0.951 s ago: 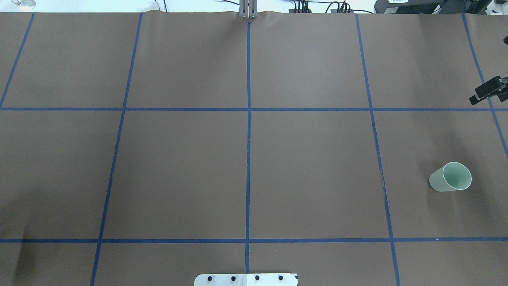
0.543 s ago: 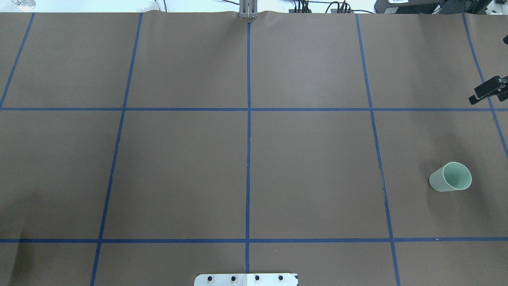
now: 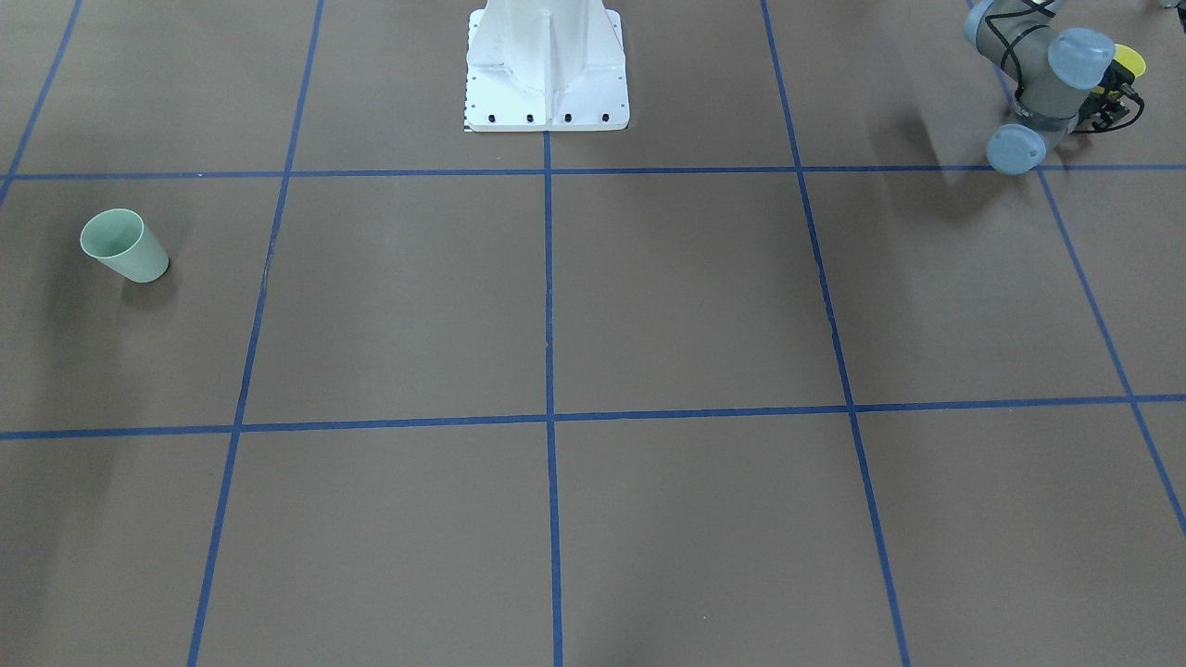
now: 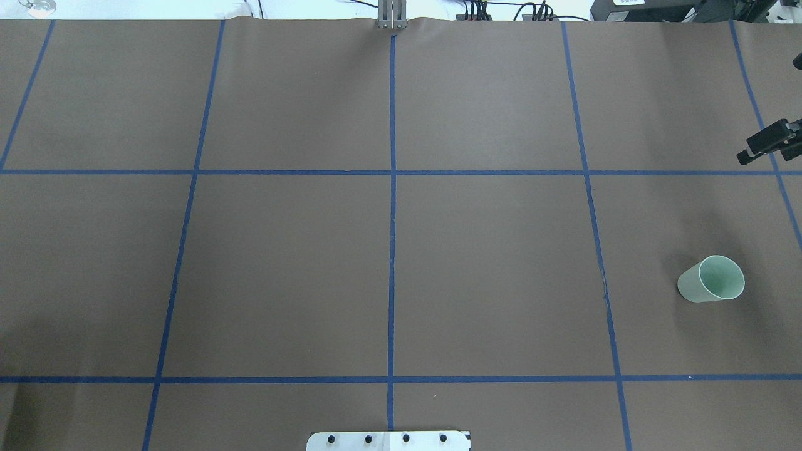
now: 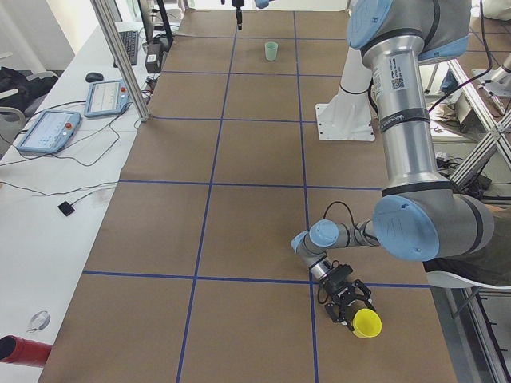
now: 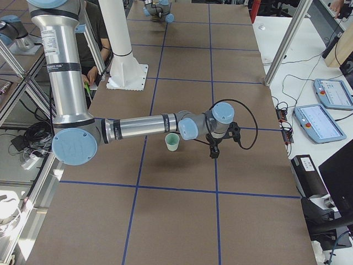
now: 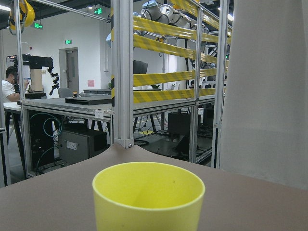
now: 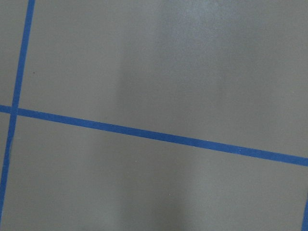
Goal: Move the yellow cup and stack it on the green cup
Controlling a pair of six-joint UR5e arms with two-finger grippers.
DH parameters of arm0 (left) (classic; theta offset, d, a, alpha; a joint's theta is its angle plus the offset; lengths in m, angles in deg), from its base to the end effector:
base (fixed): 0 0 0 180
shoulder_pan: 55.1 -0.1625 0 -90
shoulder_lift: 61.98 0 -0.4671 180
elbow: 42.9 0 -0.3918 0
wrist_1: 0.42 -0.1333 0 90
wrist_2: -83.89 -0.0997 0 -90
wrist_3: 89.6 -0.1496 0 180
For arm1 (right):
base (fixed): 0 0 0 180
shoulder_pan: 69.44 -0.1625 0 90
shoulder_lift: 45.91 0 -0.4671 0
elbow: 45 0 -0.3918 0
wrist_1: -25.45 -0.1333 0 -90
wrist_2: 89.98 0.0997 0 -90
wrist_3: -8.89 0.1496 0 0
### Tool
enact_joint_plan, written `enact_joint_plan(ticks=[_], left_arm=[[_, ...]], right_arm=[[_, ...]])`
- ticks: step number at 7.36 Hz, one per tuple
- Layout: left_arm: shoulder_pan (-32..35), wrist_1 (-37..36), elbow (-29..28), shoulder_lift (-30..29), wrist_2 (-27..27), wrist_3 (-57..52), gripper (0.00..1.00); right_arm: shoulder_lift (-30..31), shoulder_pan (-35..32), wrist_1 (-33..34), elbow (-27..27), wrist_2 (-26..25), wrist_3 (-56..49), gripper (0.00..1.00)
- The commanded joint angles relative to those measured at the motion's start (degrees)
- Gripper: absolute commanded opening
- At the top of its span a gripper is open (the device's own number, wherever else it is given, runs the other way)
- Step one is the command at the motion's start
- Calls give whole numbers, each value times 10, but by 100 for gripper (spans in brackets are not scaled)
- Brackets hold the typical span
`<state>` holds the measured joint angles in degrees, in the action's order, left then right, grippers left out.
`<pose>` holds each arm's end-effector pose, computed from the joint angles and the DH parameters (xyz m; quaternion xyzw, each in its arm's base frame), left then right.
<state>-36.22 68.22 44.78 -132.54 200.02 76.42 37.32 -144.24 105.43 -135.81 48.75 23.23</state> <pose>0.1574 -0.1251 0.9144 -0.0135 -0.4149 -0.7236 0.5514 -0.1289 -0.5539 0.6386 0.0308 -0.4297 -0.0699 0.8997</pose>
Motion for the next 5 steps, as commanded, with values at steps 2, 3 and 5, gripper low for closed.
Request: enact_joint_plan(ticks=[2, 3, 5], left_arm=[[-10, 23, -8, 13, 2, -1, 99], [-14, 32, -8, 20, 2, -1, 99], [-18, 48, -11, 26, -2, -1, 75]], right_arm=[[1, 0, 0, -5, 9, 1, 100], [4, 0, 0, -10, 16, 4, 100], [4, 0, 0, -12, 16, 4, 100]])
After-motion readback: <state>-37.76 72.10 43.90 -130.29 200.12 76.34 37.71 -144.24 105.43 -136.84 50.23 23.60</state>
